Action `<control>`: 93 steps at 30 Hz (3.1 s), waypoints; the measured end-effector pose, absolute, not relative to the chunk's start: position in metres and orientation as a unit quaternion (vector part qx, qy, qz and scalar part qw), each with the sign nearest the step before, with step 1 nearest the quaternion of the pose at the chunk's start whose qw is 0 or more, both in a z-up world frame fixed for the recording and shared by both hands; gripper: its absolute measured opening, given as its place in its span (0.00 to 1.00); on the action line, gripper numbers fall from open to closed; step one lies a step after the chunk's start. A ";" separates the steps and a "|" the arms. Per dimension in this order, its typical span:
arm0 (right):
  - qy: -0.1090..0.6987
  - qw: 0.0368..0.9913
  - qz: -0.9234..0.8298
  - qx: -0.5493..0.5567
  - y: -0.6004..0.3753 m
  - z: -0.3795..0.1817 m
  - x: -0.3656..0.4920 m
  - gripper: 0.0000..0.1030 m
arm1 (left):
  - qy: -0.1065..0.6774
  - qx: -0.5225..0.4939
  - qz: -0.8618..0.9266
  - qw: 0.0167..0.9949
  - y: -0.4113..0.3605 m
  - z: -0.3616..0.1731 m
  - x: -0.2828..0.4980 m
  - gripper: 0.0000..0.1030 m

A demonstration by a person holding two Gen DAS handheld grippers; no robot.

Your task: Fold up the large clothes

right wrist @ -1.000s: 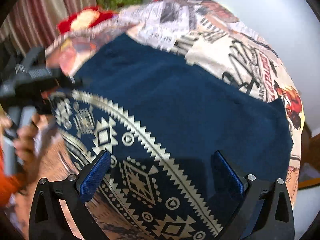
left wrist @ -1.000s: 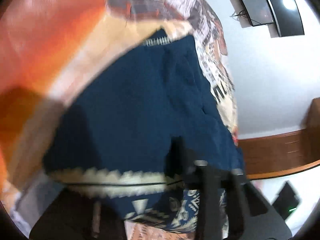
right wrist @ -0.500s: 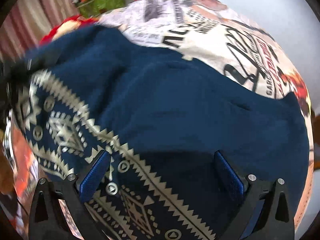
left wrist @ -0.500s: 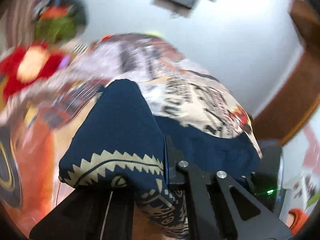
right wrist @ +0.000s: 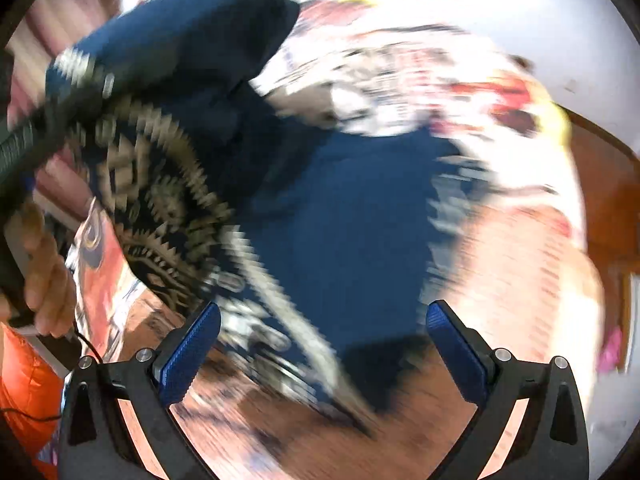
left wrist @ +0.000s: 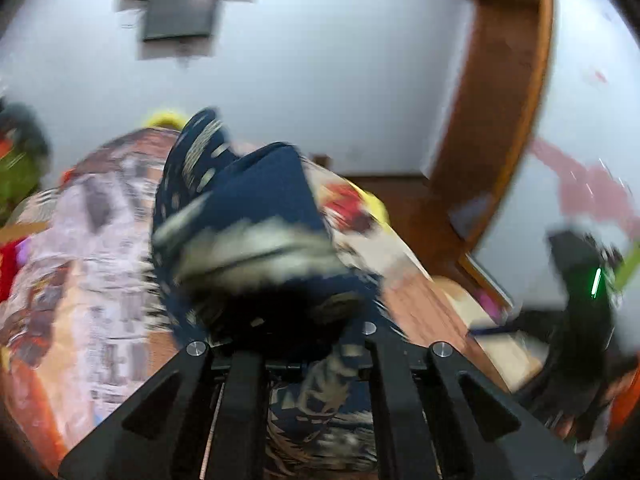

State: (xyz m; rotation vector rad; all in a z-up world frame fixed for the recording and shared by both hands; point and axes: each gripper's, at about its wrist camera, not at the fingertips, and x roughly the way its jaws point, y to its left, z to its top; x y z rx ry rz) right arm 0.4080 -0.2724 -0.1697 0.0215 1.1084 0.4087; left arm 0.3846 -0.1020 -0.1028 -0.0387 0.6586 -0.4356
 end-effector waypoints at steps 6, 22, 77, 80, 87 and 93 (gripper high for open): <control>0.510 0.845 0.142 0.067 -0.343 -0.153 0.382 1.00 | 0.452 0.004 -0.281 0.847 -0.156 -0.170 0.376 0.05; 0.488 0.853 0.156 0.094 -0.346 -0.149 0.371 1.00 | 0.472 0.060 -0.284 0.833 -0.153 -0.168 0.333 0.34; 0.572 0.774 0.195 0.189 -0.291 -0.237 0.470 1.00 | 0.538 -0.189 -0.239 0.786 -0.021 -0.199 0.454 0.91; 0.571 0.764 0.211 0.214 -0.294 -0.242 0.477 1.00 | 0.550 -0.211 -0.247 0.769 -0.020 -0.210 0.465 0.97; 0.579 0.742 0.251 0.225 -0.282 -0.252 0.493 0.98 | 0.571 -0.249 -0.260 0.738 -0.024 -0.235 0.483 1.00; 0.573 0.748 0.253 0.221 -0.270 -0.253 0.495 0.82 | 0.587 -0.292 -0.268 0.706 -0.025 -0.253 0.494 0.99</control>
